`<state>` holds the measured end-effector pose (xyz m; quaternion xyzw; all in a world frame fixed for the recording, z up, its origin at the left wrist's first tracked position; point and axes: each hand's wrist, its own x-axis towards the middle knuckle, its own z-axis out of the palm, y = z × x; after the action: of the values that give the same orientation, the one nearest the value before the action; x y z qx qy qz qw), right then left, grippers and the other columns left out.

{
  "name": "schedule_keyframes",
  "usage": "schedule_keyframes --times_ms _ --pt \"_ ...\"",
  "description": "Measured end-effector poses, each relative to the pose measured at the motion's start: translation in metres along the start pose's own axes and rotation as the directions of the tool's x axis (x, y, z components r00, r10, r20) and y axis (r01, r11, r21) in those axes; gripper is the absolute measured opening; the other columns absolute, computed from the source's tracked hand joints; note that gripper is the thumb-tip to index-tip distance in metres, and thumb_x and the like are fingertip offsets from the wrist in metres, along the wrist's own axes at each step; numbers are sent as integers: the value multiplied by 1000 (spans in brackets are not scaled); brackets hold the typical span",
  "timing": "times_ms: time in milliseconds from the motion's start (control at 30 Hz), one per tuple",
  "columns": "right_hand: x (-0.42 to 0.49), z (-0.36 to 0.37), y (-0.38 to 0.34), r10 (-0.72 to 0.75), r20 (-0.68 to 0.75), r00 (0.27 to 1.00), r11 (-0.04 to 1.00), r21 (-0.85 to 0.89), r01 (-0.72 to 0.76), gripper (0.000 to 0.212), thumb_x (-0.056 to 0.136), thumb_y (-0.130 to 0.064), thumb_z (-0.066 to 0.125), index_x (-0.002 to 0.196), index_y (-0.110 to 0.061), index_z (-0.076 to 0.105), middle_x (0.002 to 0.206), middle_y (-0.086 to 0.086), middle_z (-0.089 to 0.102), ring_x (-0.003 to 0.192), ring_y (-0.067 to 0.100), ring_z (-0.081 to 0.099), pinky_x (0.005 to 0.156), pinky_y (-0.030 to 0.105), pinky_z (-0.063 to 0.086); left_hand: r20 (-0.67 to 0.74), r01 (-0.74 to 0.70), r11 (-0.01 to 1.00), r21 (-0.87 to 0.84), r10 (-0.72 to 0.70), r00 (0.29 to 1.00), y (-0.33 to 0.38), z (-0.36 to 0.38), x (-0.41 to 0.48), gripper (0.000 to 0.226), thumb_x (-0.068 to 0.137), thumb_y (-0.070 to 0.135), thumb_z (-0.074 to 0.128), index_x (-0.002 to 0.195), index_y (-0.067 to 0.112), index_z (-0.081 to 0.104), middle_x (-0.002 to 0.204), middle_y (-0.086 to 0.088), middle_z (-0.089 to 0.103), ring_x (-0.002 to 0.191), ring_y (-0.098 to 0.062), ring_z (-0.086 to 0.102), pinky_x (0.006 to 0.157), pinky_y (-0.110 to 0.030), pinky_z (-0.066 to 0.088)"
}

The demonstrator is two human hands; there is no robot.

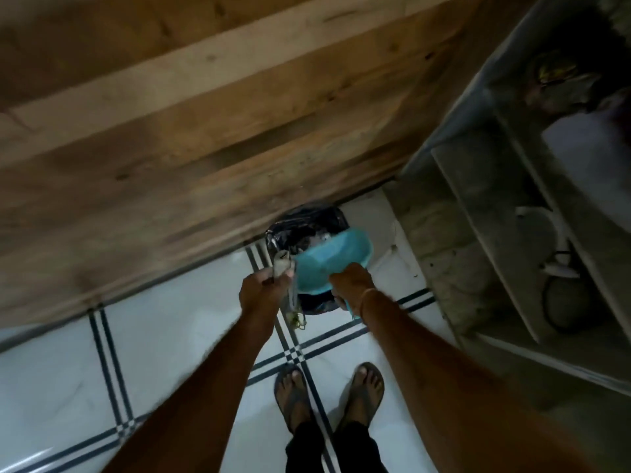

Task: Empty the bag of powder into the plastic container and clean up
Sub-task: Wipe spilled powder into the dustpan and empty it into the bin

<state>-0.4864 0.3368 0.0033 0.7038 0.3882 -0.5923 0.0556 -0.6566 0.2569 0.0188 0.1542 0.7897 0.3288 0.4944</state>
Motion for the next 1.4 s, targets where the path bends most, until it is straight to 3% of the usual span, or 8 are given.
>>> schedule_keyframes --times_ms 167,333,600,800,933,1133,1300,1400 --pt "12 8 5 55 21 998 996 76 -56 24 97 -9 54 74 -10 47 63 10 50 45 17 48 44 30 45 11 -11 999 38 10 1000 5 11 4 13 87 33 78 93 22 78 87 -3 77 86 -22 73 76 -35 58" --pt "12 14 16 94 6 996 966 241 -93 8 97 -15 57 102 -9 53 67 8 52 43 12 43 36 16 33 -11 -33 997 70 34 999 4 14 14 10 87 36 77 81 29 74 85 -4 77 87 -26 73 80 -46 59" --pt "39 50 74 -77 -127 989 954 280 110 24 86 -44 62 84 -20 62 76 5 63 71 23 58 69 41 49 -54 -50 999 0 50 997 -17 25 37 25 84 37 78 102 21 77 88 -3 76 85 -26 72 72 -36 58" --pt "69 69 104 -96 -128 987 922 362 137 3 100 -12 59 101 -11 62 82 5 59 70 14 56 63 26 46 -63 -46 999 -5 46 997 -47 30 58 26 84 38 77 103 19 77 95 -3 78 95 -24 74 85 -41 61" --pt "91 82 118 -116 -162 980 955 254 155 13 95 -22 62 102 -11 64 88 6 60 84 22 56 73 36 46 -77 -46 999 -17 44 996 -62 37 73 29 88 33 77 111 15 77 98 -3 78 95 -23 74 84 -37 61" --pt "116 89 115 -93 -291 952 994 21 104 25 89 -23 69 111 -10 68 103 5 64 96 26 62 78 32 48 -84 -58 998 -12 56 995 -67 47 78 31 88 31 78 112 12 77 102 -6 77 95 -23 73 80 -34 61" --pt "93 74 107 -5 -325 946 991 -126 -38 46 86 -24 75 129 -14 61 134 17 43 118 37 53 95 40 51 -68 -83 995 48 86 994 -50 38 58 30 87 35 78 110 15 77 100 -5 77 94 -24 73 78 -35 61" --pt "49 45 95 -106 -314 944 983 108 146 40 88 -23 76 124 -10 65 126 15 61 118 34 61 84 29 50 -54 -94 991 92 100 994 -21 30 28 26 87 35 78 105 16 78 98 -4 77 94 -23 73 77 -32 59"
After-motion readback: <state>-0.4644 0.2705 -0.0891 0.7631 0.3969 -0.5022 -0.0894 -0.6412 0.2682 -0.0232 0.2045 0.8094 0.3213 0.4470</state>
